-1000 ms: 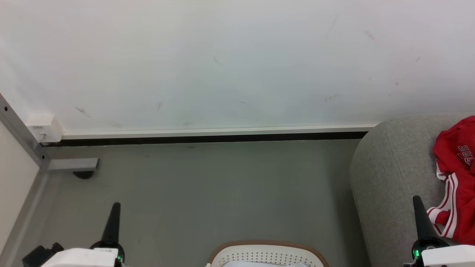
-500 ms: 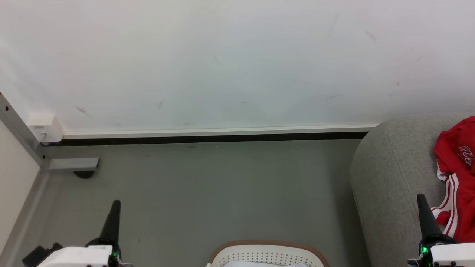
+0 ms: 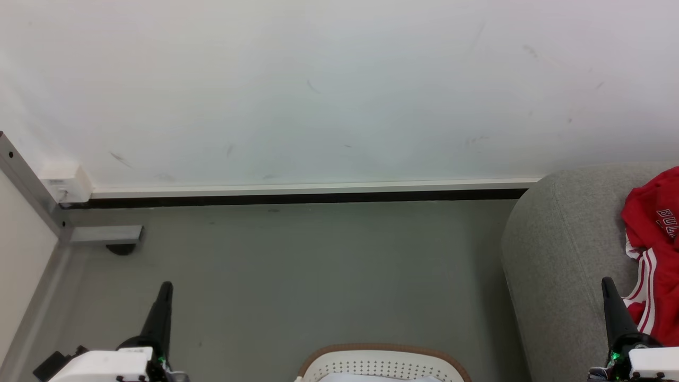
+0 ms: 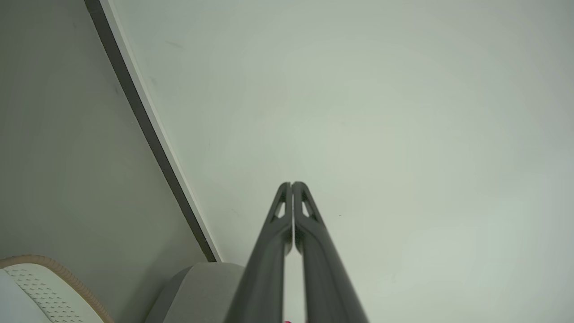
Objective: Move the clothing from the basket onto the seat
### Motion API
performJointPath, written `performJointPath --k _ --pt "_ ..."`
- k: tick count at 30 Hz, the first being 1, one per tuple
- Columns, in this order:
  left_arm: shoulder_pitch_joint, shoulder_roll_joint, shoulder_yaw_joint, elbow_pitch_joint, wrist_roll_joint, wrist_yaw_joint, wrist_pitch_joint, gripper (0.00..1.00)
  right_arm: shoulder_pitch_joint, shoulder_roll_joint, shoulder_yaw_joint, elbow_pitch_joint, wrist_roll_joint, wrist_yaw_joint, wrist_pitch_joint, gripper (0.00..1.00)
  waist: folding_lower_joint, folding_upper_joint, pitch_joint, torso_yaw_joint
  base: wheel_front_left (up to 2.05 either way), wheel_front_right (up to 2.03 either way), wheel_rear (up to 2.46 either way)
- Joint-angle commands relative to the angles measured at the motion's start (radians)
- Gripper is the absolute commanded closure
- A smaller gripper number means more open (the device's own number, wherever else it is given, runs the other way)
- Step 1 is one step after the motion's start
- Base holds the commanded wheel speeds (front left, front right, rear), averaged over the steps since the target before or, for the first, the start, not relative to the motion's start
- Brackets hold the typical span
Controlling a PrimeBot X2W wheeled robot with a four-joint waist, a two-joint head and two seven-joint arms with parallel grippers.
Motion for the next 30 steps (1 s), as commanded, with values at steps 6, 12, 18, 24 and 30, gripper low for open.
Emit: performJointPath --k 6,12,18,24,30 --pt "-0.013 0.002 0.009 -0.008 -0.057 0.002 0.015 1.00 -0.020 -0.018 0.005 0.001 0.067 -0.002 0.007 1.00 0.0000 0.0000 0.000 0.001 0.00 0.00 0.00" --pt "-0.014 0.001 0.012 -0.009 -0.093 0.004 0.024 1.00 -0.020 -0.025 0.008 0.002 0.108 -0.002 0.007 1.00 0.0000 0.0000 0.000 0.002 0.00 0.00 0.00" --pt "-0.016 0.000 0.015 -0.011 -0.127 0.007 0.035 1.00 -0.020 -0.033 0.013 0.004 0.158 -0.002 0.008 1.00 0.0000 0.0000 0.000 0.003 0.00 0.00 0.00" --pt "-0.016 0.000 0.016 -0.012 -0.145 0.008 0.039 1.00 -0.020 -0.040 0.018 0.003 0.177 -0.002 0.004 1.00 0.0000 0.0000 0.000 0.003 0.00 0.00 0.00" --pt "-0.016 0.000 0.016 -0.012 -0.145 0.008 0.039 1.00 -0.020 -0.045 0.024 0.000 0.182 -0.002 -0.001 1.00 0.0000 0.0000 0.000 0.003 0.00 0.00 0.00"
